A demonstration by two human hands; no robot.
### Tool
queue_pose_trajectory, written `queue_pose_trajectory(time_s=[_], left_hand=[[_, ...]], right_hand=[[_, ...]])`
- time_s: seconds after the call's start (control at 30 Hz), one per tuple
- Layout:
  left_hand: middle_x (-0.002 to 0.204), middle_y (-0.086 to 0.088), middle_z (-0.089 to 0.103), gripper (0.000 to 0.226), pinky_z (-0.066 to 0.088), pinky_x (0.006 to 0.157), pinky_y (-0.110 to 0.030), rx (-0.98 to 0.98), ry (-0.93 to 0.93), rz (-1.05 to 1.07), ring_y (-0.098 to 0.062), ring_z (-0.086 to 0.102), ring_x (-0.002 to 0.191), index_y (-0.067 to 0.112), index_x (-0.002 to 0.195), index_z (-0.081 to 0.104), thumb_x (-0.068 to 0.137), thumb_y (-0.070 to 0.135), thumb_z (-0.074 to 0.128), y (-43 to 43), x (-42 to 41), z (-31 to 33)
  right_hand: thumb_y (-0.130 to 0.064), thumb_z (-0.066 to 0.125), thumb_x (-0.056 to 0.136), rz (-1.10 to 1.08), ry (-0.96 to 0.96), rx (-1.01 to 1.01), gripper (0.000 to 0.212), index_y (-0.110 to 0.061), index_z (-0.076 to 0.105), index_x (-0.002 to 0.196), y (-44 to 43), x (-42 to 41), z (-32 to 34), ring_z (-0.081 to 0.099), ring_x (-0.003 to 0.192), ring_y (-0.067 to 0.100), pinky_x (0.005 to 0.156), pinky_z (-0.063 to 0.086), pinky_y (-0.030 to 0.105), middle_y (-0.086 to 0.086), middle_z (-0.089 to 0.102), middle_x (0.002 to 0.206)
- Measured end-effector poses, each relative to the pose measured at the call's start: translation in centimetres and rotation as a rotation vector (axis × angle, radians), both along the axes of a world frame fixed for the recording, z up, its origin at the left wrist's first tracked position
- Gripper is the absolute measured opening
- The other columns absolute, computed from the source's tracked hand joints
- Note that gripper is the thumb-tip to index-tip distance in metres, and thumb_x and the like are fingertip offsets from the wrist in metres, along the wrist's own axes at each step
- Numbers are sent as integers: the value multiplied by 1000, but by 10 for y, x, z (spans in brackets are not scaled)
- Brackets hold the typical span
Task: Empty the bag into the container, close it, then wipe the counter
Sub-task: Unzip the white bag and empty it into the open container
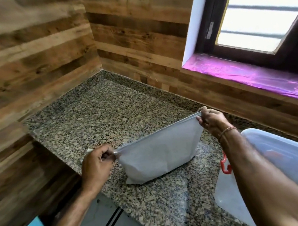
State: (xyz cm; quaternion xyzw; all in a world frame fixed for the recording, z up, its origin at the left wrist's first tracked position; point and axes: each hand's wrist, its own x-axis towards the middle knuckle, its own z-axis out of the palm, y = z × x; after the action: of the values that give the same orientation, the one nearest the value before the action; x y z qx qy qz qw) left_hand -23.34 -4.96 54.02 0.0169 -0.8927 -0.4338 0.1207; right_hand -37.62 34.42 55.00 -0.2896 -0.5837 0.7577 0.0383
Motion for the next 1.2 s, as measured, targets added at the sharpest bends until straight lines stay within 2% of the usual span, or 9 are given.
queue_pose_trajectory(time_s=[0.1,0.2,0.3,0.4,0.53,0.7,0.9,1.0,1.2], left_hand=[[82,0,75,29,56,46,-36,171,-30,167,-12,66,47,32,74,63,92,11,71,-43,8,-12],[98,-6,74,16,56,51,-31,265,-154,77,-15,67,51,34,98,65,92,19,70,-54,15,-14],[128,11,62,66,59,56,-30,341,-255,-59,-14,68,59,28,142,48,82,35,74,-27,0,-7],[141,17,48,89,58,64,-28,340,-251,-109,-17,69,64,30,153,34,76,43,75,3,-23,2],[128,12,62,64,55,51,-20,345,-218,-184,-14,67,55,25,144,51,85,30,74,28,-41,9],[81,-6,72,18,54,55,-19,318,-142,-89,-10,67,51,7,101,71,92,23,71,44,-47,8],[94,-14,70,9,58,52,-24,551,-162,41,-20,74,64,7,92,63,99,2,59,24,-28,-14],[94,-24,71,19,63,61,-28,804,-238,-2,-25,77,73,8,89,55,101,-6,50,14,-23,-14],[91,-26,73,40,62,60,-30,1059,-634,82,-26,71,73,11,109,59,95,49,59,12,-34,2]], right_hand=[[-26,54,106,-87,-39,8,28,-19,50,79,8,2,0,54,32,1,36,46,13,2,46,70],[-28,50,108,-11,-66,61,29,-20,47,80,6,-3,11,50,30,1,35,44,12,2,44,69],[-30,49,108,78,-66,84,28,-20,48,81,-7,-3,13,51,31,4,37,46,14,5,46,69],[-32,49,108,110,-73,109,27,-20,52,84,-9,1,10,52,32,4,37,47,15,7,47,69],[-33,49,108,115,-70,111,27,-20,53,85,-11,7,13,53,34,4,38,48,16,6,49,69],[-31,50,108,38,-62,89,27,-19,50,83,-10,15,18,60,36,5,39,50,16,6,51,72],[-24,54,107,-47,-110,75,26,-18,52,82,0,19,19,65,39,5,36,50,16,3,52,75],[-13,47,108,71,-189,72,23,-14,52,86,-7,18,17,67,40,13,51,60,27,1,55,63],[-49,54,102,333,-314,132,38,-13,58,92,1,11,29,68,66,26,44,59,28,9,66,76]])
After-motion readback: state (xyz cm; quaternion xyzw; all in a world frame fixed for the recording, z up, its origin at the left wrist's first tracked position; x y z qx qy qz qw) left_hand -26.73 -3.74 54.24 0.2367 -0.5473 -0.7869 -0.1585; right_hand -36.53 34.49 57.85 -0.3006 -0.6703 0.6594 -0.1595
